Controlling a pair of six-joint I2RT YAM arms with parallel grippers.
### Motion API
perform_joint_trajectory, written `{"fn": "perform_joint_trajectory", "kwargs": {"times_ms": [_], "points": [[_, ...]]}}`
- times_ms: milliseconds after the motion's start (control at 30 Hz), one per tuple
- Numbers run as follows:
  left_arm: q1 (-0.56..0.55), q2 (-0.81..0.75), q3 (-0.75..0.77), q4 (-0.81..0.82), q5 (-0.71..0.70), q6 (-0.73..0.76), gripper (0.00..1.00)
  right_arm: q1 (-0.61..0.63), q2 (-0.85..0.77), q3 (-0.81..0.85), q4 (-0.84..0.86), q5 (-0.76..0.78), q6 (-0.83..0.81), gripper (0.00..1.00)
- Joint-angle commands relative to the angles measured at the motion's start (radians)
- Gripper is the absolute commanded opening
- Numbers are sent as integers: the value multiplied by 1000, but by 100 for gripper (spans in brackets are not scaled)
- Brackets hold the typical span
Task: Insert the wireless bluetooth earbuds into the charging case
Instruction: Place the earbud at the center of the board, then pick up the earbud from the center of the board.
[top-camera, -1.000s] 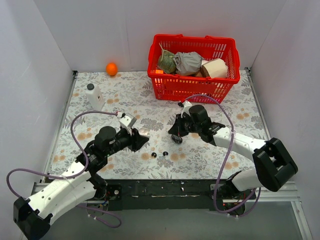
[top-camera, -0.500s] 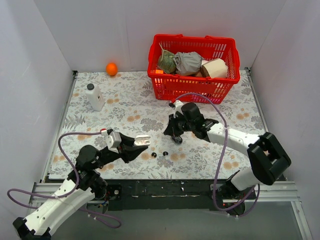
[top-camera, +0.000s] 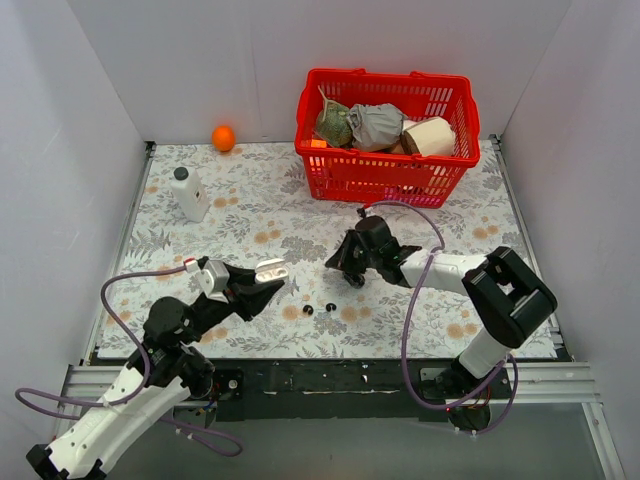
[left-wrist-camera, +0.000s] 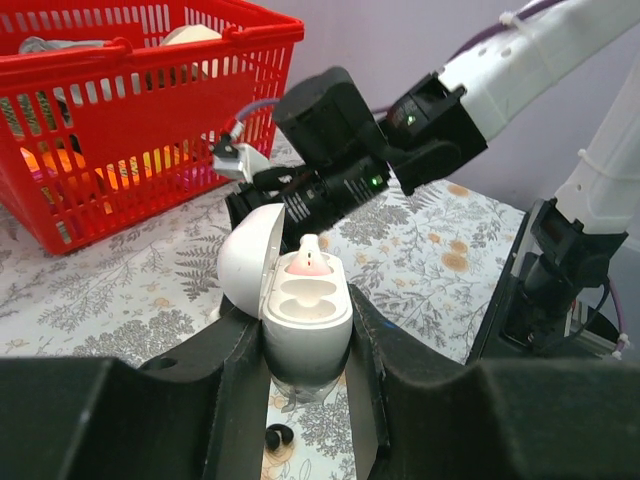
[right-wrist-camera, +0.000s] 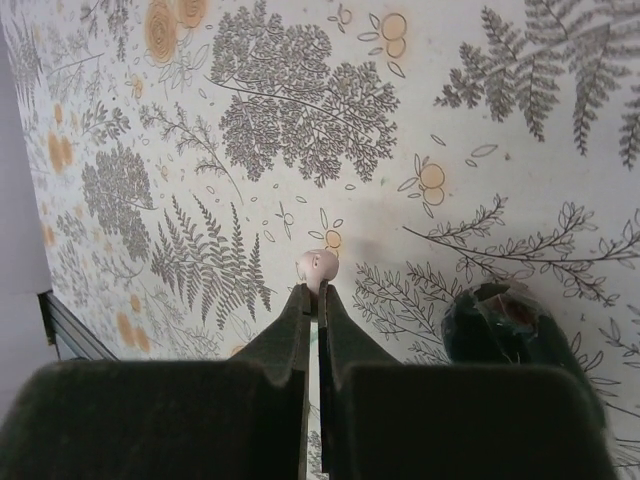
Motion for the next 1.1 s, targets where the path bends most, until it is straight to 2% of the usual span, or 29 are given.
{"fn": "perform_joint_trajectory", "kwargs": {"times_ms": [0, 100, 133, 200, 233, 333, 567, 733, 800, 867, 900, 967, 1000, 1033, 1067], "points": [[1, -52, 22, -34, -70, -20, 0, 33, 35, -32, 141, 71, 198, 1], [1, -66, 17, -40, -78, -22, 0, 39, 81, -14, 136, 47, 215, 5], [1, -66, 16, -41, -75, -22, 0, 39, 93, -8, 127, 44, 215, 12], [1, -63, 19, -44, -66, -20, 0, 44, 118, 11, 98, 29, 204, 19], [1, -55, 22, -44, -64, -20, 0, 48, 121, 14, 90, 30, 200, 26], [-1, -45, 25, -47, -60, -20, 0, 50, 126, 18, 55, 32, 186, 34], [-1, -29, 28, -47, -54, -19, 0, 50, 78, 24, -12, 24, 114, 45], [1, -35, 31, -47, -60, -17, 0, 55, 14, 61, -152, 39, -49, 49], [-1, -38, 31, -80, -63, -16, 0, 59, -12, 70, -192, 64, -116, 48], [1, -43, 33, -89, -63, -16, 0, 67, -25, 73, -222, 64, -208, 42], [-1, -45, 33, -90, -66, -14, 0, 68, -29, 72, -223, 67, -231, 34], [1, -48, 28, -90, -66, -14, 0, 70, -31, 67, -251, 67, -297, 22], [1, -46, 27, -90, -66, -14, 0, 72, -26, 66, -255, 71, -314, 11], [1, -43, 28, -89, -66, -17, 0, 72, -23, 64, -256, 72, -326, 4], [1, -42, 28, -86, -67, -19, 0, 73, -20, 66, -250, 72, -355, 1]]}}
